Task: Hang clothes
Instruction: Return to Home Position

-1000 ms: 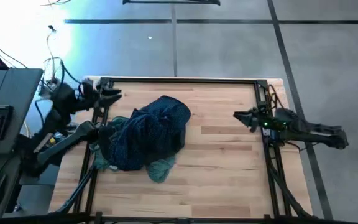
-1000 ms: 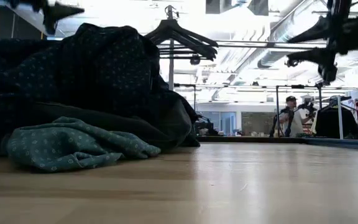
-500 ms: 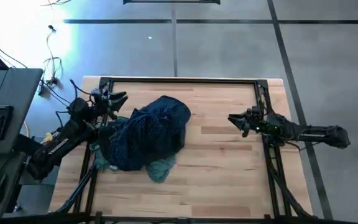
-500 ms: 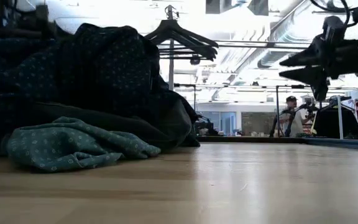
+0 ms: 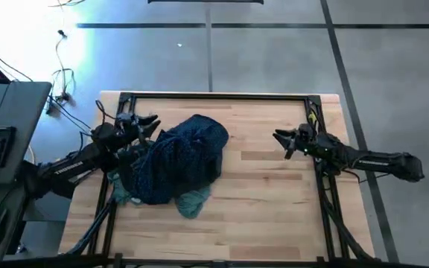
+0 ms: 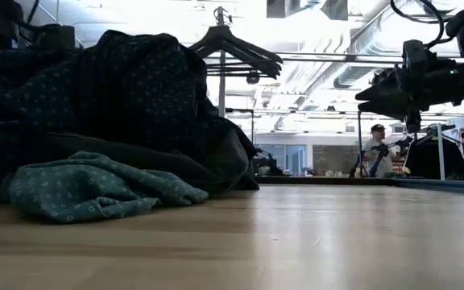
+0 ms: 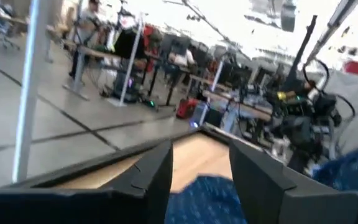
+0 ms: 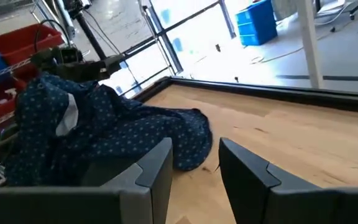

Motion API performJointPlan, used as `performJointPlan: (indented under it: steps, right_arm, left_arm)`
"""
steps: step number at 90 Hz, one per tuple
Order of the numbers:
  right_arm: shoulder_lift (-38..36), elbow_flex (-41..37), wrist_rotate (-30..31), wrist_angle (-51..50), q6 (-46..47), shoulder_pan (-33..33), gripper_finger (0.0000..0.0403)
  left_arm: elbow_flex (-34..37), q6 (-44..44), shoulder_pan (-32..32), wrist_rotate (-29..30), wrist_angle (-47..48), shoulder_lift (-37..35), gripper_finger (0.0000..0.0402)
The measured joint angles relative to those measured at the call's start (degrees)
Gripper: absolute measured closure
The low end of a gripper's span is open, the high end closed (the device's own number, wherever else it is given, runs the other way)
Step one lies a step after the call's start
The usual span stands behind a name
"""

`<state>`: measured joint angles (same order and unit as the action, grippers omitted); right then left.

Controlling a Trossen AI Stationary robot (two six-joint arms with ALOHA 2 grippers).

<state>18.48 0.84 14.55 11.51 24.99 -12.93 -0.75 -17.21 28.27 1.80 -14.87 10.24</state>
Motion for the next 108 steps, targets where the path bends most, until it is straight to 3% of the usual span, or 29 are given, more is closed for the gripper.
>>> performJointPlan:
  steps: [11, 31, 53, 73, 108]
  right_arm:
    - [0.0, 0.0, 0.12, 0.0, -5.27, 0.0, 0.0291]
    - [-0.09, 0.02, 0.25, -1.48, -10.41, -0.13, 0.0291]
    - [-0.09, 0.02, 0.25, -3.74, -9.54, -0.11, 0.0291]
    - [-1.7, 0.04, 0.87, -5.35, -9.46, 1.41, 0.0291]
    - [-18.03, -0.13, 0.65, -8.68, -10.04, 14.61, 0.0291]
  left_arm:
    - [0.0, 1.37, -4.24, 0.98, -0.24, 1.58, 0.0269]
    - [0.0, -0.1, -7.92, 9.31, 3.87, 4.69, 0.0269]
    - [0.0, -2.65, -8.06, 3.75, 10.81, 5.66, 0.0269]
    - [0.0, -2.62, -8.14, 3.21, 11.51, 5.51, 0.0269]
    - [0.02, -2.59, -17.01, 3.02, 13.26, -10.24, 0.0269]
